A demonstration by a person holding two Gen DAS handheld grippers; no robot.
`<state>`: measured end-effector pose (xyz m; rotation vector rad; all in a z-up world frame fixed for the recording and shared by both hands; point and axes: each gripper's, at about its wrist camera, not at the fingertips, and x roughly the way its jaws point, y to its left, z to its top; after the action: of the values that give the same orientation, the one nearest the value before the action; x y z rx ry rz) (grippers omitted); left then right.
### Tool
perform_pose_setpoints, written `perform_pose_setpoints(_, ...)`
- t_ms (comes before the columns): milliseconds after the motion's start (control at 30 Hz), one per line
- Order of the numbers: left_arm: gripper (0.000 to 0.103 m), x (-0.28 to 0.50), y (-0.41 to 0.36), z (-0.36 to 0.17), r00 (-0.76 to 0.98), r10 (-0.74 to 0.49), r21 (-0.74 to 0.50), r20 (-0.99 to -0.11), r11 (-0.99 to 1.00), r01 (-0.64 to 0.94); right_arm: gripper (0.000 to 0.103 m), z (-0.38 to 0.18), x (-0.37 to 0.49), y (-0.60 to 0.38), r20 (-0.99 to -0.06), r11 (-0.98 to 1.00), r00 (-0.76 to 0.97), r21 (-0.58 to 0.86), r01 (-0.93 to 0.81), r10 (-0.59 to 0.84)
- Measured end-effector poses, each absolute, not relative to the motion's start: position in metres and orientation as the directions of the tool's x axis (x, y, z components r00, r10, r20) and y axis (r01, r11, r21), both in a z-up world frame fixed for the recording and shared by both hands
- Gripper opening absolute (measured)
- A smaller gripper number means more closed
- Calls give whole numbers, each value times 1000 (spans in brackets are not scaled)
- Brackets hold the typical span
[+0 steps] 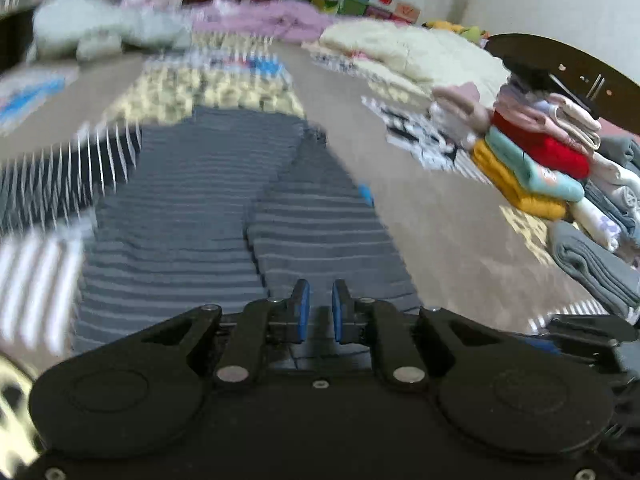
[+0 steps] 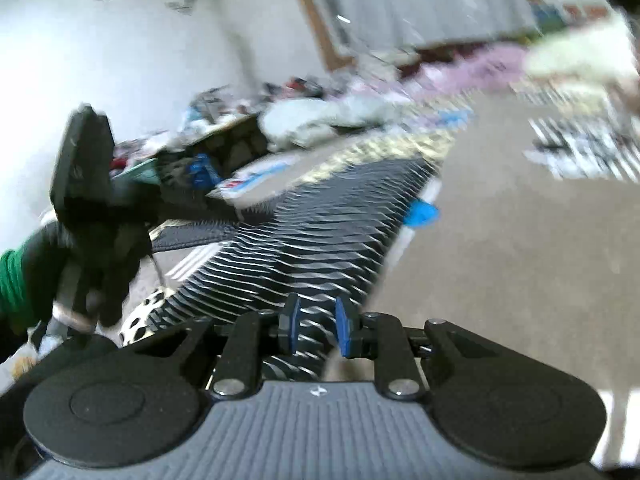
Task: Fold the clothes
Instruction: 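Grasp the shirt hem with both grippers and lift it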
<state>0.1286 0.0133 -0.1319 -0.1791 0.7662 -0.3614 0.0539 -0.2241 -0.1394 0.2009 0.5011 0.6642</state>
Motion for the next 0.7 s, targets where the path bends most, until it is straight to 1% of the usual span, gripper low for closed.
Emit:
perform_pose_setpoints(33,17,128,12,-143,647,-385,-291,-658,923,253,21,-141,52,-215,-395,770,662,301,-562,637)
perform_pose_setpoints(67,20,127,11,-148,643,-390,-293,-659,921,258,21,-148,53,-204,-445,778,643,272,-566,624)
perform_pose_setpoints(100,20,125,13,-148,650,-400,-303,-647,916,262,21,-156,54,-193,-494,784,623,243,-571,607)
perform_pose_setpoints(133,22,123,14,-147,656,-409,-313,-634,912,266,21,-161,56,-186,-527,788,608,228,-572,594)
perform_pose_setpoints(167,36,121,17,-143,666,-421,-331,-616,905,266,21,-164,58,-187,-532,790,604,242,-563,593)
perform_pose_setpoints(233,52,115,32,-131,709,-414,-359,-571,902,238,20,-167,60,-189,-536,795,601,268,-545,593)
perform_pose_setpoints(300,52,112,55,-123,755,-381,-383,-534,905,185,22,-158,55,-194,-517,797,615,284,-532,595)
perform_pose_setpoints(333,52,112,71,-119,780,-354,-402,-516,904,145,22,-156,52,-200,-503,793,617,320,-518,605)
perform_pose_setpoints(467,52,114,155,-119,855,-158,-520,-493,842,-144,25,-156,46,-226,-461,765,616,464,-446,639)
perform_pose_setpoints(567,52,111,226,-132,868,-21,-644,-496,679,-352,29,-160,47,-244,-434,745,637,557,-366,637)
perform_pose_setpoints(633,52,107,266,-145,865,48,-711,-499,548,-441,35,-170,52,-257,-430,732,652,613,-298,625)
perform_pose_setpoints(700,52,108,293,-153,855,100,-735,-508,466,-492,35,-183,58,-268,-427,709,661,667,-230,617)
